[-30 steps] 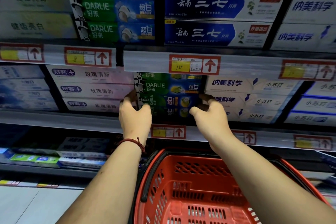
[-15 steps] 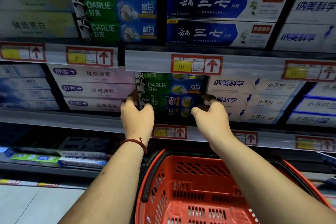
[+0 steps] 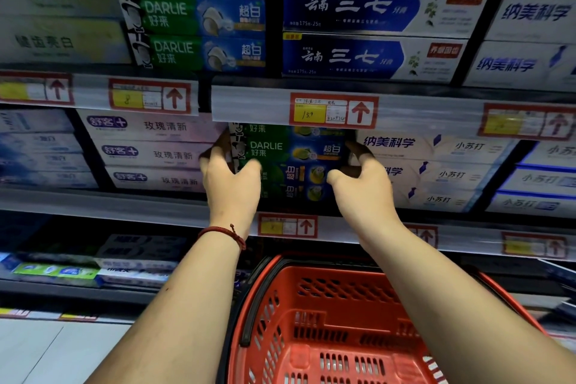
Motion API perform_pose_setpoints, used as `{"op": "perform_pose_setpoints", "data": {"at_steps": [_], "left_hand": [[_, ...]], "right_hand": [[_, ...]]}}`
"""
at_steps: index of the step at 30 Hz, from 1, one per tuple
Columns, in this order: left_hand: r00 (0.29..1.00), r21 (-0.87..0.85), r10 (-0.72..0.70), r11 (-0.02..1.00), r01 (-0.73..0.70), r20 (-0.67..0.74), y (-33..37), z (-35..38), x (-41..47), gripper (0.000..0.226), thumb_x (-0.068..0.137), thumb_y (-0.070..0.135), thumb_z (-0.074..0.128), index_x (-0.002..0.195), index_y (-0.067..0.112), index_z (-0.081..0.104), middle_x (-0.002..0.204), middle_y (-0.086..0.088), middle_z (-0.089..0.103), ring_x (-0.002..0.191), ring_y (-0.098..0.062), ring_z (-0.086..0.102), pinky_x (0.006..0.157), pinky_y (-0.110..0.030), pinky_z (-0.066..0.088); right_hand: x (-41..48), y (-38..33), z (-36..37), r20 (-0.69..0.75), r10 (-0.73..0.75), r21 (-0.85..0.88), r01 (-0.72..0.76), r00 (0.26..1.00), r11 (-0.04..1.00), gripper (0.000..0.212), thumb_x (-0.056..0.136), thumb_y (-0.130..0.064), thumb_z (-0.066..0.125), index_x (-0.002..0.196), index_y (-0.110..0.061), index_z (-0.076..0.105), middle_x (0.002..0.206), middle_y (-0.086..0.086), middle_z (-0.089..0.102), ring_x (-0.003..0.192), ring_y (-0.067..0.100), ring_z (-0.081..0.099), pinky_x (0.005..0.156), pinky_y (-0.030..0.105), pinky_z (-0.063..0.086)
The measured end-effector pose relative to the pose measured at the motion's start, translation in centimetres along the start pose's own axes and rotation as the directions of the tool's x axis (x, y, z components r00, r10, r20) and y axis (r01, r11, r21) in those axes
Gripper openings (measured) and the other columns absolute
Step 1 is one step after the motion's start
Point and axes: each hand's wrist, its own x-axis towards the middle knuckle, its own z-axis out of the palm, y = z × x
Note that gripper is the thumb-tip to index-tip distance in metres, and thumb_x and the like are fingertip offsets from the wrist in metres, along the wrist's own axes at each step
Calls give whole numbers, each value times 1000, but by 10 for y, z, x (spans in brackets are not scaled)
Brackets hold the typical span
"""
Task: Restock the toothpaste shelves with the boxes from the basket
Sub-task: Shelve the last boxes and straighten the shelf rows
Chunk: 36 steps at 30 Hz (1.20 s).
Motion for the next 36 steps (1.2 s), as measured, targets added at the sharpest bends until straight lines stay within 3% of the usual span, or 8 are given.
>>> {"op": "perform_pose_setpoints", "data": {"at_steps": [5, 12, 18, 22, 27, 31, 34, 36], "left_hand": [[1000, 18, 15, 1000, -15, 4, -2, 0, -2, 66, 85, 18, 64, 146, 36, 48, 136, 5, 39, 128, -26, 51, 110, -47, 45], [1000, 38, -4, 999, 3, 21, 0, 0, -1, 70, 81, 26, 62, 148, 33, 46, 146, 2, 37, 129, -29, 51, 107, -46, 47], [1000, 38, -21, 999, 21, -9, -1, -14, -3, 60, 88, 19, 65, 145, 28, 47, 147, 5, 46, 129, -21, 50, 103, -38, 45], [992, 58, -57, 996, 64, -116, -7, -39, 9, 43, 92, 17, 61, 134, 22, 54, 136, 3, 56, 114, -20, 57, 84, -31, 43], [967, 44, -98, 993, 111, -236, -25, -78, 35, 47, 97, 17, 58, 143, 18, 50, 141, 0, 53, 115, -17, 53, 89, -29, 39], [952, 71, -108, 989, 134, -286, -39, -97, 60, 50, 99, 17, 56, 148, 14, 44, 151, -5, 45, 124, -22, 52, 93, -33, 42], [952, 152, -85, 979, 135, -294, -56, -109, 70, 50, 98, 17, 56, 146, 7, 44, 152, -7, 38, 115, -19, 49, 87, -25, 32], [948, 168, -106, 972, 163, -302, -69, -119, 75, 52, 96, 19, 58, 145, 4, 44, 153, -10, 36, 126, -28, 50, 96, -28, 36]], "right_hand": [[-1, 1, -1, -9, -10, 0, 10, 1000, 1000, 53, 90, -18, 67, 139, -31, 51, 127, -2, 64, 116, 21, 60, 100, 45, 53], [-5, 0, 1, -12, -18, 5, 18, 1000, 1000, 53, 90, -18, 65, 139, -31, 49, 126, -3, 63, 117, 21, 59, 101, 46, 52], [-21, 5, 18, -97, 1, 41, 3, 995, 999, 48, 91, -15, 63, 135, -26, 50, 119, -2, 63, 108, 20, 59, 95, 40, 51], [-38, 8, 48, 56, 21, 21, -22, 998, 1000, 39, 91, -12, 61, 128, -22, 53, 115, -1, 65, 96, 15, 63, 80, 31, 47], [-52, 0, 94, 233, -6, 30, -1, 972, 1000, 44, 93, -8, 58, 136, -17, 55, 125, -3, 61, 110, 10, 60, 96, 29, 49], [-52, -6, 124, 323, -30, -12, 36, 946, 999, 50, 95, -11, 58, 144, -16, 50, 133, -4, 56, 118, 10, 55, 93, 21, 40], [-47, -4, 143, 335, -19, -58, 41, 942, 997, 42, 97, -15, 56, 139, -18, 52, 118, -10, 58, 90, 2, 58, 70, 7, 42], [-44, -2, 154, 325, -11, -60, 32, 946, 998, 42, 96, -14, 56, 138, -16, 56, 101, -6, 67, 72, 1, 58, 53, 4, 39]]}}
